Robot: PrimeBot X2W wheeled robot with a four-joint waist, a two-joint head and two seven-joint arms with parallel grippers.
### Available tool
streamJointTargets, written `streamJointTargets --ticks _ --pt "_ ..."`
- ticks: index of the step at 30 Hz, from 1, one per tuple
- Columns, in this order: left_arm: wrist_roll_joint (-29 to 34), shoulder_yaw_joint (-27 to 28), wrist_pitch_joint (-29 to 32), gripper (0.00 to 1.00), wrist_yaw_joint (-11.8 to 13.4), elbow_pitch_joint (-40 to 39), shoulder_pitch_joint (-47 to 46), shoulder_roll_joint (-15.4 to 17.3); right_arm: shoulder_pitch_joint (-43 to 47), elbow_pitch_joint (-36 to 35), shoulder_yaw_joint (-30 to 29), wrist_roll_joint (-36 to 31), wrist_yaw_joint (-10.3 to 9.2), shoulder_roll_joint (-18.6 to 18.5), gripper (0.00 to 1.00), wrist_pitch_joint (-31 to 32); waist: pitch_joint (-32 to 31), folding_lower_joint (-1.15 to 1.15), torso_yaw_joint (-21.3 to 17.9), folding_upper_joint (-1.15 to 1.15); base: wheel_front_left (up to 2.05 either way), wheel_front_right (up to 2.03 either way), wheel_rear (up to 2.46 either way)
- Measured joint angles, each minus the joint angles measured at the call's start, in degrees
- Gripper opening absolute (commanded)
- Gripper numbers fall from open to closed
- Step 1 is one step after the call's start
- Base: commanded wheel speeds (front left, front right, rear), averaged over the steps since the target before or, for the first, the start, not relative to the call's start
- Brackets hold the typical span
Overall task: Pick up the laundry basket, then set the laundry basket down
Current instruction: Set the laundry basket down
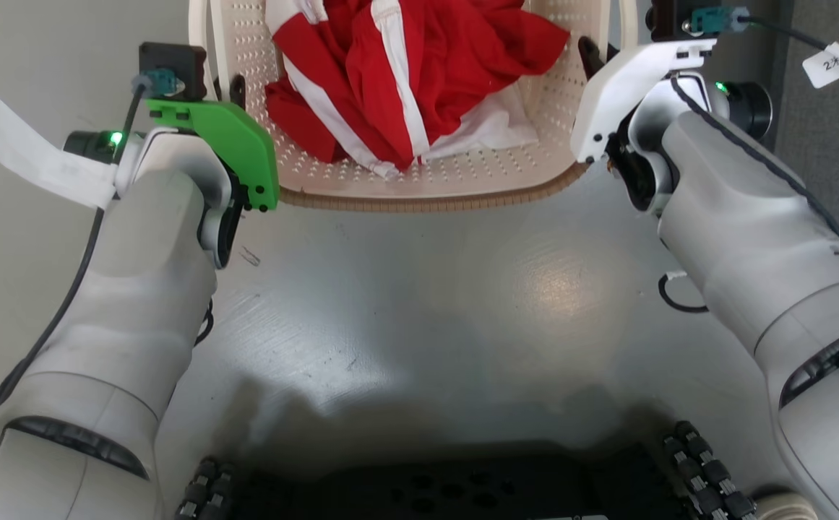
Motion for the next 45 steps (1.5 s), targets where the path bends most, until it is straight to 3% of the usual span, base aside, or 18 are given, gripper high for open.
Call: streamJointTargets --ticks 17,19,20,21,22,23,24,25,26,45 --pt "0.14 -0.18 -1.76 0.00 -0.58 1.81 -1.82 -0.30 -1.84 1.67 0.44 -0.01 0.96 0.15 0.00 -1.52 3.17 0.00 -0.31 0.00 0.00 0.00 0.00" --pt "0.13 -0.18 -1.91 0.00 -0.58 1.96 -1.87 -0.33 -1.87 1.82 0.59 -0.03 0.99 0.18 0.19 -1.75 3.15 0.00 -0.31 0.00 0.00 0.00 0.00" --pt "0.13 -0.16 -1.96 0.14 -0.58 2.09 -1.87 -0.37 -1.87 1.97 0.67 -0.10 0.99 0.20 0.25 -1.99 3.11 0.00 -0.30 0.00 0.00 0.00 0.00" --pt "0.14 -0.15 -2.22 0.37 -0.58 2.24 -1.91 -0.37 -1.87 2.05 0.75 -0.13 1.02 0.18 0.35 -2.23 3.07 0.00 -0.30 0.00 0.00 0.00 0.00" --pt "0.16 -0.20 -2.23 0.82 -0.58 2.46 -2.02 -0.40 -1.92 2.13 0.79 -0.19 1.30 0.11 0.45 -2.50 3.02 0.00 -0.29 0.00 0.00 0.00 0.00" --pt "0.30 -0.21 -2.24 0.95 -0.58 2.80 -2.02 -0.35 -2.01 2.27 0.83 -0.21 1.45 0.08 0.54 -2.69 2.95 0.00 -0.27 0.00 0.00 0.00 0.00" --pt "0.46 -0.20 -2.25 1.00 -0.58 3.09 -2.03 -0.27 -2.10 2.36 0.87 -0.30 1.47 0.09 0.65 -2.78 2.88 0.00 -0.26 0.00 0.00 0.00 0.00" --pt "0.65 -0.20 -2.26 1.00 -0.57 3.35 -2.05 -0.27 -2.19 2.42 0.91 -0.42 1.47 0.10 0.88 -2.81 2.81 0.00 -0.25 0.00 0.00 0.00 0.00" --pt "0.67 -0.16 -2.26 1.00 -0.49 3.63 -2.06 -0.26 -2.27 2.47 0.94 -0.52 1.47 0.11 1.00 -2.96 2.72 0.00 -0.25 0.00 0.00 0.00 0.00" --pt "0.70 0.13 -6.44 1.00 -0.48 5.73 -2.05 -0.20 -2.25 3.91 1.33 -0.57 2.01 0.12 1.00 -6.38 -2.41 0.00 -0.52 0.00 0.00 0.00 0.00"
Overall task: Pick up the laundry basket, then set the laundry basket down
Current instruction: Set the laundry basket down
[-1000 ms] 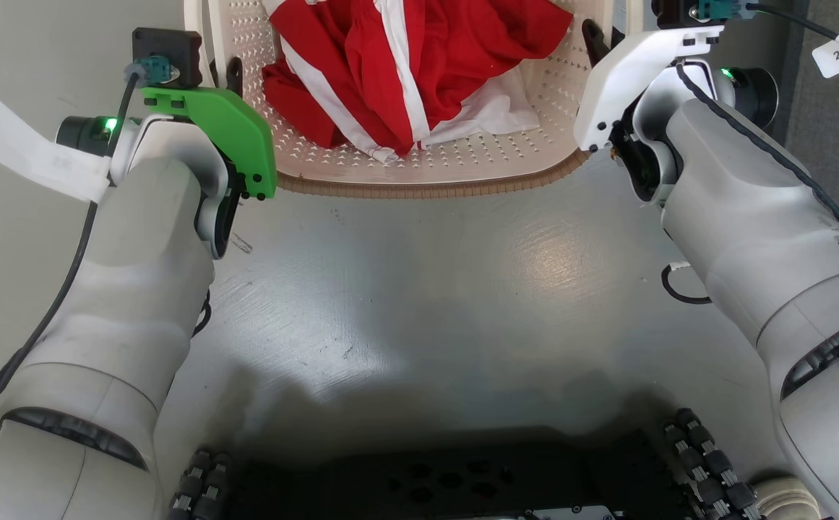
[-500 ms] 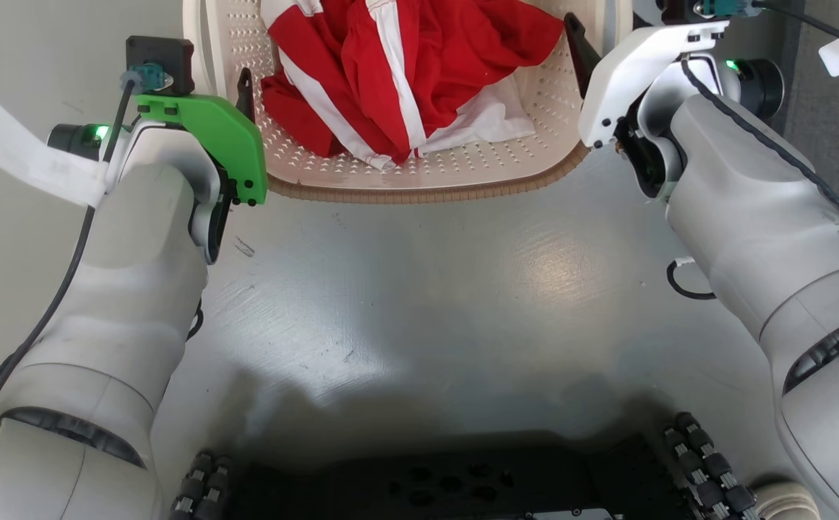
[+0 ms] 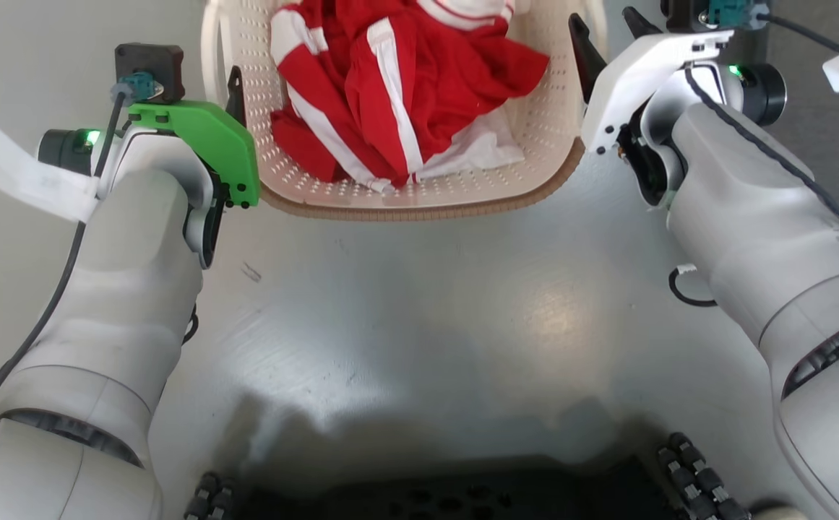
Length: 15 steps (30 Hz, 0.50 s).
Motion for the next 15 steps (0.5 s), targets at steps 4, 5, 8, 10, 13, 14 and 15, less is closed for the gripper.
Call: streamJointTargets --ticks 4,5,8,10,13,14,15 --pt "0.00 0.45 -1.40 1.00 -0.03 -0.07 0.07 0.37 0.77 0.13 0.02 0.00 0.48 0.01 1.00 -0.87 -2.29 0.00 -0.15 0.00 0.00 0.00 0.00" --pt "-0.02 0.78 -1.83 1.00 -0.09 -0.19 0.09 0.49 0.78 0.13 0.01 0.00 0.48 0.02 1.00 -1.18 -2.93 0.00 -0.19 0.00 0.00 0.00 0.00" --pt "-0.01 0.91 -2.56 1.00 -0.11 -0.56 0.20 1.02 0.85 0.08 -0.01 0.00 0.51 0.03 1.00 -1.97 -4.90 0.00 -0.35 0.00 0.00 0.00 0.00" --pt "-0.05 1.66 -2.87 1.00 -0.09 -0.64 0.57 1.22 1.11 -0.08 -0.27 0.00 0.69 0.03 1.00 -2.56 -6.28 0.00 -0.46 0.00 0.00 0.00 0.00" --pt "-0.18 2.43 -3.02 1.00 -0.03 -1.21 1.66 1.62 2.03 -0.68 -0.89 0.04 1.05 0.04 1.00 -3.16 -8.37 0.00 -0.63 0.00 0.00 0.00 0.00" --pt "-0.23 2.85 -3.08 1.00 -0.03 -1.66 2.19 1.70 2.34 -0.94 -1.08 0.08 1.09 0.03 1.00 -3.34 -9.09 0.00 -0.69 0.00 0.00 0.00 0.00" --pt "-0.48 3.18 -3.14 1.00 -0.03 -2.09 2.73 1.77 2.69 -1.19 -1.18 0.08 1.10 0.04 1.00 -3.46 -9.80 0.00 -0.75 0.00 0.00 0.00 0.00"
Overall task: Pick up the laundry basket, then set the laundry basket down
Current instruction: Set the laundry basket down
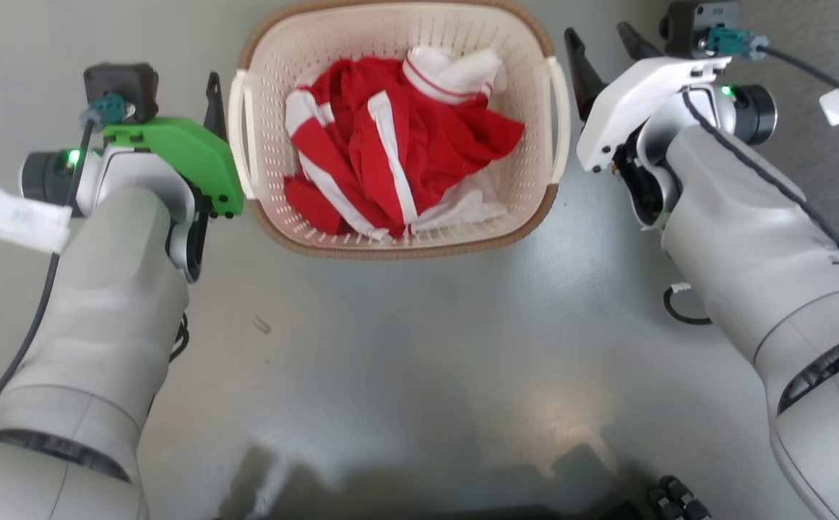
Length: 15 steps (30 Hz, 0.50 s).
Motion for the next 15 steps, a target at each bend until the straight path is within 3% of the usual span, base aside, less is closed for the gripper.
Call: streamJointTargets --ticks 6,15 --pt "-0.79 2.07 -0.16 1.00 0.35 -4.27 2.82 1.40 1.90 -1.68 0.29 -1.67 -0.04 0.03 1.00 -0.16 -3.60 0.00 -0.28 0.00 0.00 0.00 0.00" --pt "1.10 7.87 -0.15 1.00 1.56 -16.84 11.49 3.63 7.17 -14.43 -5.90 -5.80 -2.57 -2.55 1.00 -0.15 -10.92 0.00 -0.74 0.00 0.00 0.00 0.00"
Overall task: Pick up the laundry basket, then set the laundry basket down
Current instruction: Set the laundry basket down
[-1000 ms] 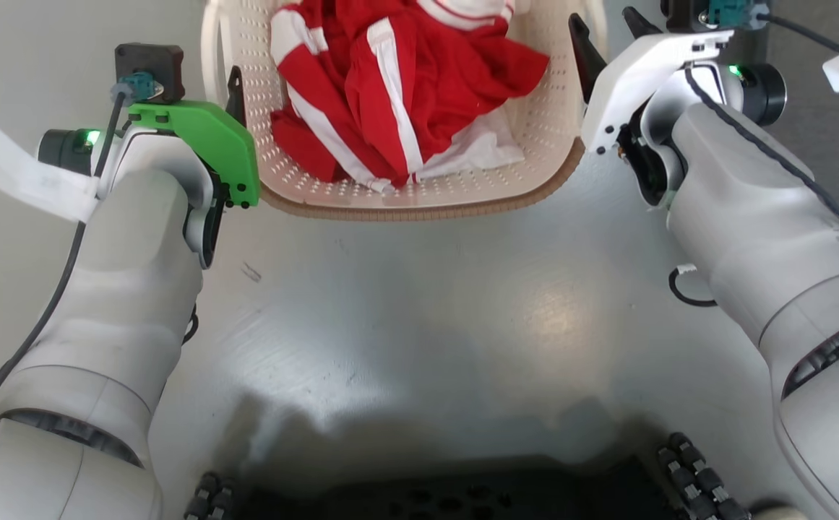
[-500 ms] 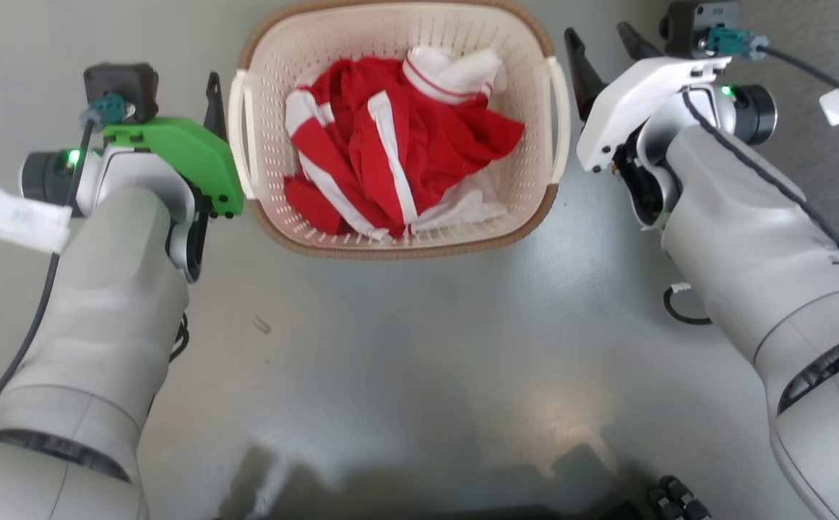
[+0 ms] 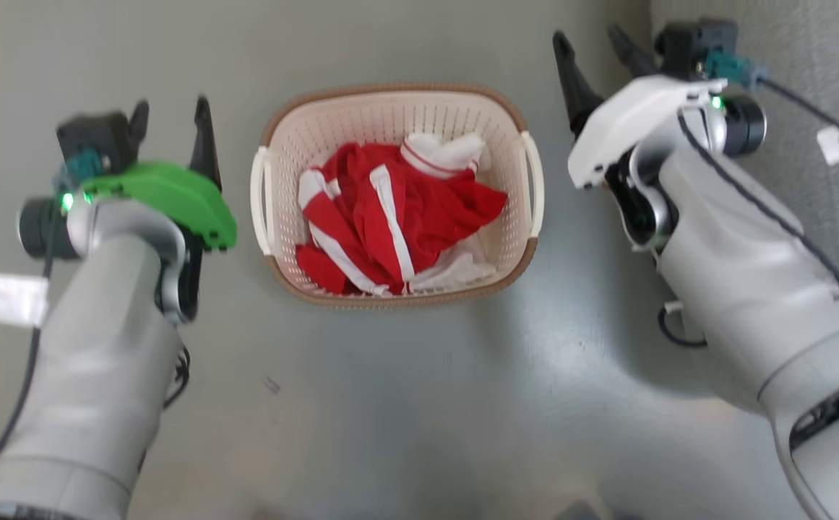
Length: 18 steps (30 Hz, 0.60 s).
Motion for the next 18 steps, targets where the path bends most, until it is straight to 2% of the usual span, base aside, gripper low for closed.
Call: streamJointTargets --ticks 18 --pt "5.83 6.39 0.00 1.00 0.57 -15.16 20.63 -0.22 19.07 -15.27 -8.51 -8.02 -1.75 -0.60 1.00 0.00 -13.20 0.00 -0.18 0.00 0.00 0.00 0.00"
